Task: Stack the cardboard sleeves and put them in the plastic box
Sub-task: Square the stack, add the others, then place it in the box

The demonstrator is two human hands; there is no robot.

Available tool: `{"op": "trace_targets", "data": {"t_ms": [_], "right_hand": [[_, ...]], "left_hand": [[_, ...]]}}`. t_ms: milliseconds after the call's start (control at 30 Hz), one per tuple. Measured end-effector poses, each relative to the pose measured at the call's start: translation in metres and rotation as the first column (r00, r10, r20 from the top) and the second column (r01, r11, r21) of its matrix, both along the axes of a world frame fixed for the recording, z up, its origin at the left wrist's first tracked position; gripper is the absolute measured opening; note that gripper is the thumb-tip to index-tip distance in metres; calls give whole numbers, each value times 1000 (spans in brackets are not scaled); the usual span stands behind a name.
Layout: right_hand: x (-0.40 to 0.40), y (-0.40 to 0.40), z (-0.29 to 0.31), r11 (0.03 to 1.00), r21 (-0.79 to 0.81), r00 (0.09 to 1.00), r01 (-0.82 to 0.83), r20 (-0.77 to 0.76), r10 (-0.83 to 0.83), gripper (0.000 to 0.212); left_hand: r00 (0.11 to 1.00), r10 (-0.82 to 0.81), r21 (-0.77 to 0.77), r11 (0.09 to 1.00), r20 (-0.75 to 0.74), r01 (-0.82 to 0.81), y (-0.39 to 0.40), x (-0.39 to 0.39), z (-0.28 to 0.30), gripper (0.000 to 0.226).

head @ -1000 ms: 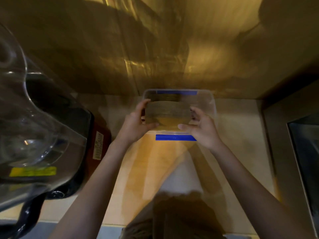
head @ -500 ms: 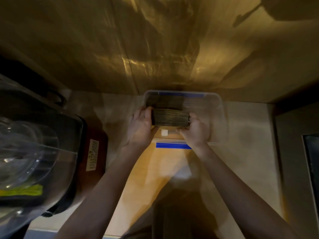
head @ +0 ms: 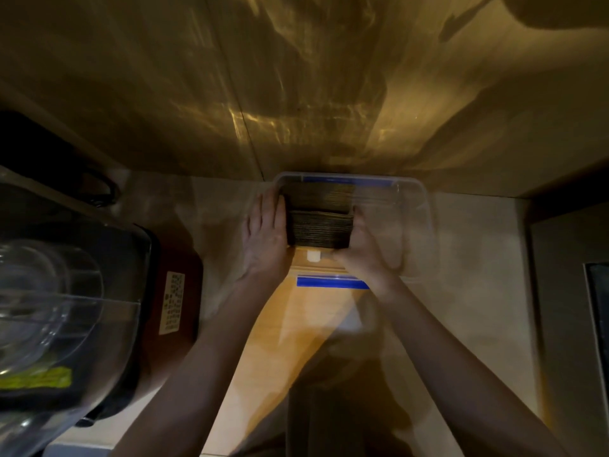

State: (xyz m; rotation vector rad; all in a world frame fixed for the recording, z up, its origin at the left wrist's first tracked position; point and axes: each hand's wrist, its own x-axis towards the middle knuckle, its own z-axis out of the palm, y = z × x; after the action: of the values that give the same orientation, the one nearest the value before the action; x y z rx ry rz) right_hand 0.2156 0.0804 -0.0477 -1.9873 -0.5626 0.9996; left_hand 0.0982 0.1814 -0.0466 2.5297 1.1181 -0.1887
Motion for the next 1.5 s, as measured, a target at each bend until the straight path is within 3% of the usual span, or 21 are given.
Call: {"op": "trace_targets", "data": {"t_ms": [100,233,367,600,767,933,1200,1433,1500], "right_hand": [[7,3,5,999,27,985,37,-168,-32,69],[10,9,14,1000,-14,968,27,-250,-29,58],[10,13,15,981,-73,886,178,-421,-192,42],[10,19,14,951,-117,810,286,-501,-305,39],[7,15,5,841,-85,677,535,-552,-486,40],[5,19,8,899,-108,744,424,-525,-414,45],[8,28,0,899,-68,885,432,-160,-438,27],[10,22,-3,929,-71,892,363,-263,-368,39],[9,22,-1,853,-103,760,511,-410,-505,42]], "left_hand": [[999,31,-39,999,-33,-33,0,-1,-1,80],[996,82,-73,994,-46,-85,-1,1,-4,83],[993,119,-164,979,-2,-118,-2,3,-2,81],[989,132,-150,979,-62,-140,-1,8,1,77],[995,79,-130,988,-67,-87,-2,3,2,78],[988,103,-129,985,-111,-117,-3,10,3,74],[994,100,-150,983,-34,-104,-3,5,2,71],[995,104,-156,982,7,-102,-4,4,-1,73],[994,109,-172,980,26,-103,-4,4,-1,74]]}}
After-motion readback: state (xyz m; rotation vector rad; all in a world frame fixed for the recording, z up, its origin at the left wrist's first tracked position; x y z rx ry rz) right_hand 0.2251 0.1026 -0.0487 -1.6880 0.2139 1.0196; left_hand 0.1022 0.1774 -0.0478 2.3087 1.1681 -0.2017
